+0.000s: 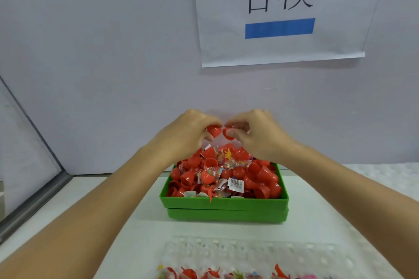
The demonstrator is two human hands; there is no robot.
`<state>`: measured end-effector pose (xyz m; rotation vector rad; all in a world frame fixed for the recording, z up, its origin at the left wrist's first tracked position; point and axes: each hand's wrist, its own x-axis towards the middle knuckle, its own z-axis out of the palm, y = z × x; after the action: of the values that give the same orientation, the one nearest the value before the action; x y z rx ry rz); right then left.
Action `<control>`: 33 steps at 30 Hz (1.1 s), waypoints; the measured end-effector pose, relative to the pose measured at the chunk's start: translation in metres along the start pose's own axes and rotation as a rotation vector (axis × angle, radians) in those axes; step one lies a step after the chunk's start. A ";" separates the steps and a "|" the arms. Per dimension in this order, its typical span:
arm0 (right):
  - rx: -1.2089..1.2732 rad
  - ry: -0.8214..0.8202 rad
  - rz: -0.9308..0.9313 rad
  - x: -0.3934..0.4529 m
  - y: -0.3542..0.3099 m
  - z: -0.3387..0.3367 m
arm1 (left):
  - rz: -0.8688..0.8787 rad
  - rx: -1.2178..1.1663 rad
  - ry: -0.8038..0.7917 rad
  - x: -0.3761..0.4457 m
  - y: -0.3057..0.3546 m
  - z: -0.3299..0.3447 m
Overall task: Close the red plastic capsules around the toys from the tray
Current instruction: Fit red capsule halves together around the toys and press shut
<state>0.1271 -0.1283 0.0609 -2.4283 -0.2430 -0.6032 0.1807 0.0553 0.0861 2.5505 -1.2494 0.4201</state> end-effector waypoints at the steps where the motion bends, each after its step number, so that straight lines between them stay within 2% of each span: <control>1: 0.000 0.005 0.007 -0.002 0.000 0.000 | -0.031 -0.046 -0.007 -0.002 0.001 0.001; 7: 0.043 0.108 0.088 -0.035 -0.001 -0.011 | -0.339 -0.335 0.030 -0.018 0.013 0.029; 12: 0.027 0.102 0.159 -0.079 -0.002 -0.031 | -0.436 -0.290 -0.016 -0.033 0.024 0.038; 17: 0.031 0.112 0.239 -0.142 -0.002 -0.059 | -0.387 -0.272 0.137 -0.065 0.051 0.023; 22: 0.122 0.173 0.318 -0.220 -0.004 -0.073 | -0.422 -0.474 0.272 -0.138 0.075 0.006; 25: 0.128 0.236 0.367 -0.264 -0.009 -0.072 | -0.537 -0.604 0.385 -0.196 0.078 0.008; 28: 0.163 0.301 0.429 -0.297 -0.010 -0.065 | -0.730 -0.745 0.556 -0.248 0.072 0.027; 30: 0.179 0.290 0.443 -0.310 -0.012 -0.061 | -0.854 -0.820 0.637 -0.272 0.069 0.039; 33: 0.148 0.224 0.431 -0.315 -0.015 -0.059 | -0.945 -0.837 0.640 -0.289 0.069 0.048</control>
<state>-0.1755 -0.1611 -0.0401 -2.1532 0.3117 -0.6258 -0.0371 0.2050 -0.0578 1.7437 0.0875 0.3310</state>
